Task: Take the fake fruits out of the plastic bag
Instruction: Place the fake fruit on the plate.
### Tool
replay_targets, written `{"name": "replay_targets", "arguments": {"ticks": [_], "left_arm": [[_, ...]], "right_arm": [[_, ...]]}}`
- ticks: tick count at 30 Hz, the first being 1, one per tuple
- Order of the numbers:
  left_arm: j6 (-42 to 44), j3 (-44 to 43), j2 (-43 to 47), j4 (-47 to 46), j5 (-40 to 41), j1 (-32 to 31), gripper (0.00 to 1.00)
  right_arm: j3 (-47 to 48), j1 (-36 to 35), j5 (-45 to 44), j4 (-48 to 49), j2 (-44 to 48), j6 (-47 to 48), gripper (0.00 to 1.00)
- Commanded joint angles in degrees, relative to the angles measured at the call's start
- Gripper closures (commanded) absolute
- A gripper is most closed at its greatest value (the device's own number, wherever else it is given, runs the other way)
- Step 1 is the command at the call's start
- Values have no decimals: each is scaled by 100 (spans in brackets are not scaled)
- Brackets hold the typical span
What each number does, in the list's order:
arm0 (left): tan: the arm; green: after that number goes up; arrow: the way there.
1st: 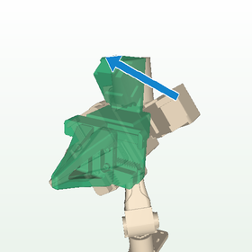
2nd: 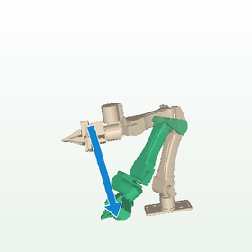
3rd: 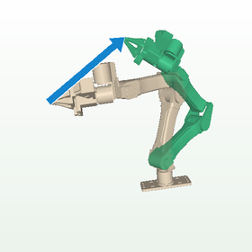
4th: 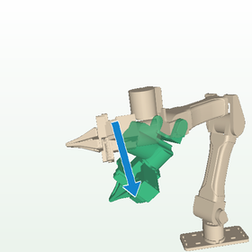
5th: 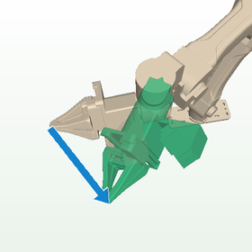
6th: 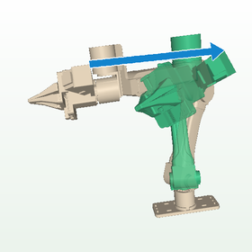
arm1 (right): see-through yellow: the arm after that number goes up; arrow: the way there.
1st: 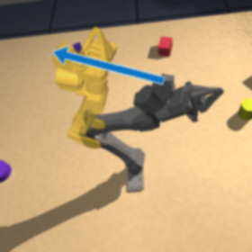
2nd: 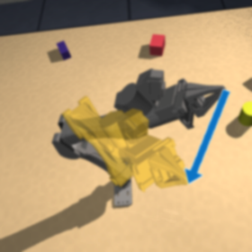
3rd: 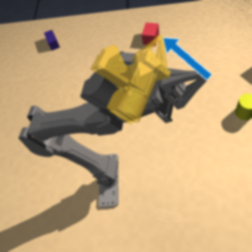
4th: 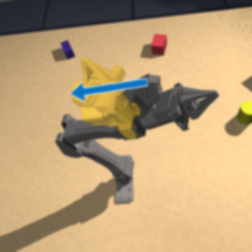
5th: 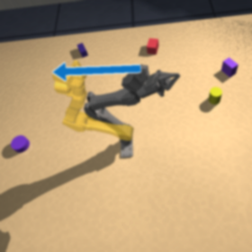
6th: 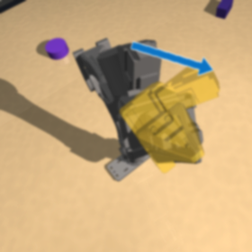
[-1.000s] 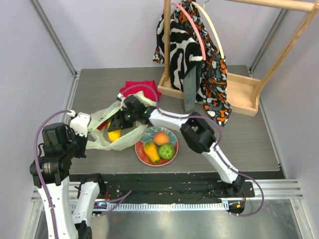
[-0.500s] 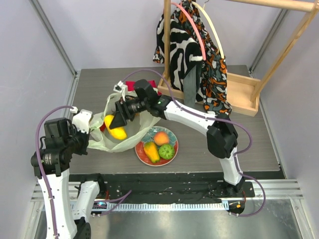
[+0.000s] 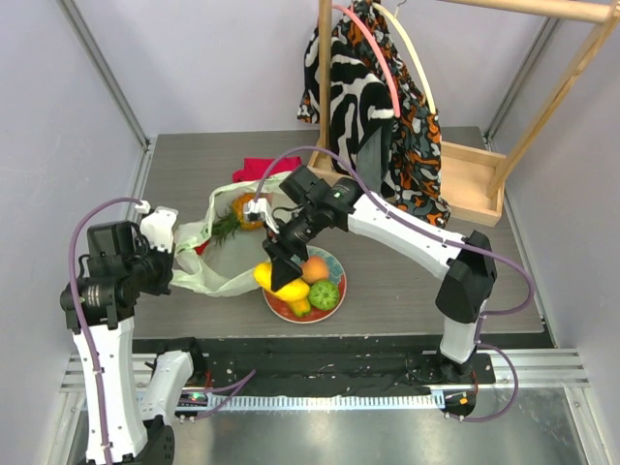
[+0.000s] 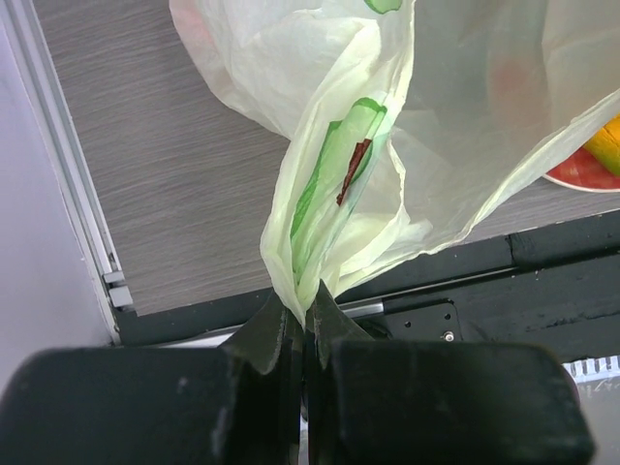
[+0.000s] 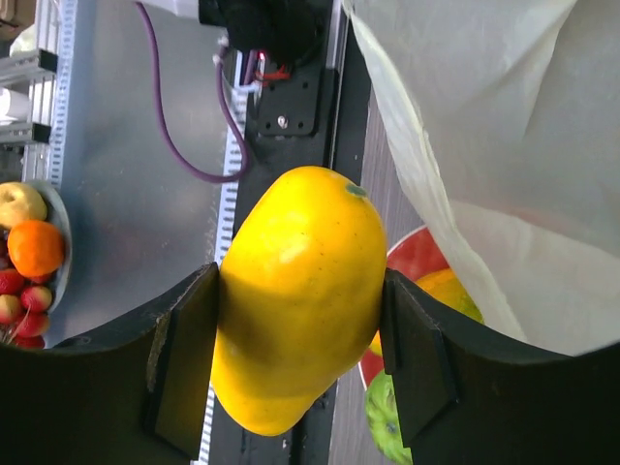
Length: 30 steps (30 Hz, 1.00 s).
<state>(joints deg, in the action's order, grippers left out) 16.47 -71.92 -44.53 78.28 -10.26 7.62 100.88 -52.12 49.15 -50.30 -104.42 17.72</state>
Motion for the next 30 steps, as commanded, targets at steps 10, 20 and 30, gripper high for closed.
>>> {"name": "replay_targets", "arguments": {"ticks": [10,20,30], "left_arm": [[-100,-358,208,284,68,21,100],[-135,-375,129,258,-134,117,100],[-179,-296,50,188,-310,205,100]], "right_arm": [[1284,-70,-1828,-1095,-1264,1732,73],[988,17,-3235,-632,-1256,3703,74],[635,404,-3623,135,-1168,3687,74]]}}
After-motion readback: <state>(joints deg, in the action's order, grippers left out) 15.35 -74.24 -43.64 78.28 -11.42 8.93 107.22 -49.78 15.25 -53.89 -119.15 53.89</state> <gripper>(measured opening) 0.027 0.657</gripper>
